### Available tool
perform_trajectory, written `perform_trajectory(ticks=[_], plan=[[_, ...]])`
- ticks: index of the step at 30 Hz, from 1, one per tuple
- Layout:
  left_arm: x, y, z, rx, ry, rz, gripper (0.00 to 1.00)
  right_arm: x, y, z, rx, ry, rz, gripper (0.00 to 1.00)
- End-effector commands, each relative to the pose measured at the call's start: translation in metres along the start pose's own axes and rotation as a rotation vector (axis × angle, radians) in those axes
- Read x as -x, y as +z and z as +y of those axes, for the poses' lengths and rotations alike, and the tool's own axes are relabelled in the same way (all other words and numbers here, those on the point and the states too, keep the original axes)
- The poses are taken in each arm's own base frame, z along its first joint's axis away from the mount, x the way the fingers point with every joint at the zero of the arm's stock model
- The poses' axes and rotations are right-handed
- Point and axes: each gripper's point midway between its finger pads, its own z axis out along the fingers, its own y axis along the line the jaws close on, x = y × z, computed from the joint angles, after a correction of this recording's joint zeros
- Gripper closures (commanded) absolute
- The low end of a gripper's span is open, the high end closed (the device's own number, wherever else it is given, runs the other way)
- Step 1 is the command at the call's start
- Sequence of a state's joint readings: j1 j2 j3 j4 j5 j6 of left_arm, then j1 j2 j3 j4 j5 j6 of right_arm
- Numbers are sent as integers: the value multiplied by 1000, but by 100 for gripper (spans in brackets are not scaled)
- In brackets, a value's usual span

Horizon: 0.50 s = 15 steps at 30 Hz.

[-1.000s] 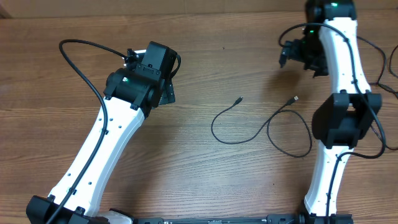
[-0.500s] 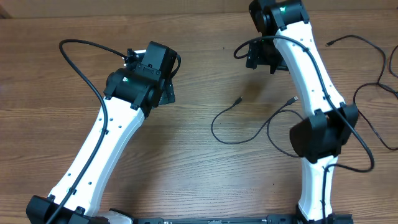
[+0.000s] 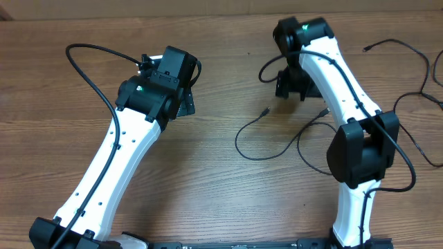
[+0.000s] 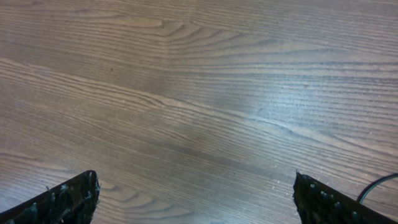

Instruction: Untangle cables

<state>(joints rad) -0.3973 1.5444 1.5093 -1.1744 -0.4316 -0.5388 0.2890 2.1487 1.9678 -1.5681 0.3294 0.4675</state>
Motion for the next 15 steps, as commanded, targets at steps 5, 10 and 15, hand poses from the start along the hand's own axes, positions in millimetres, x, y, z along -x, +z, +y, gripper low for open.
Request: perform_trajectory(ticks=[5,10,15], plan=[[3,-6,7,9,5,-27,1,-38,6,20,203,107,27,0],[3,-6,7,9,5,-27,0,-71,64,40,240,256,150,0],[4,-6,7,9,5,-27,0,-81,96,44,244,299,149,0]])
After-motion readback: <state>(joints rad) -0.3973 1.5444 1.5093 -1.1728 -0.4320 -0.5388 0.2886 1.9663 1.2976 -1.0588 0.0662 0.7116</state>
